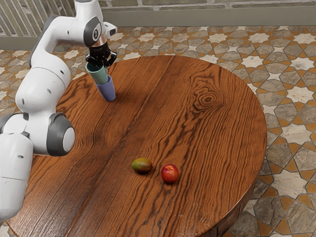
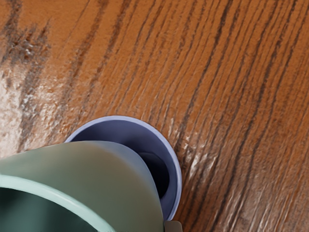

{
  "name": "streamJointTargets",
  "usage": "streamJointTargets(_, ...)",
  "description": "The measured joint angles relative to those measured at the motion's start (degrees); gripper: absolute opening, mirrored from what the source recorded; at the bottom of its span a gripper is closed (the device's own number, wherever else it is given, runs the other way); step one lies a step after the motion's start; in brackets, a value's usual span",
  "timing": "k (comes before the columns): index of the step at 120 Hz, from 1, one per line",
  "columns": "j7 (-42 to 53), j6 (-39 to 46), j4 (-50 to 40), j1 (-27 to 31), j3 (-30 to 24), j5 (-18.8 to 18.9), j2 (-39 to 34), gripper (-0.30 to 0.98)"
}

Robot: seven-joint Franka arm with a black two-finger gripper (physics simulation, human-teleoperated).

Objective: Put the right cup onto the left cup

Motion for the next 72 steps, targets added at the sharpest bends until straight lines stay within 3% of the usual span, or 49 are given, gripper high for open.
streamJointTargets(4, 0.0, 0.0, 0.0, 0.0, -0.1, 0.0, 0.0, -0.09)
streamJointTargets(22, 0.1, 0.1, 0.0, 0.1, -0.2, -0.2, 0.0, 0.25)
streamJointTargets(35, 0.1, 0.1, 0.0, 0.1, -0.2, -0.3, 0.0, 0.42)
streamJointTargets(72, 0.1, -0.6, 0.4, 0.1, -0.3, -0.2, -2.2, 0.61)
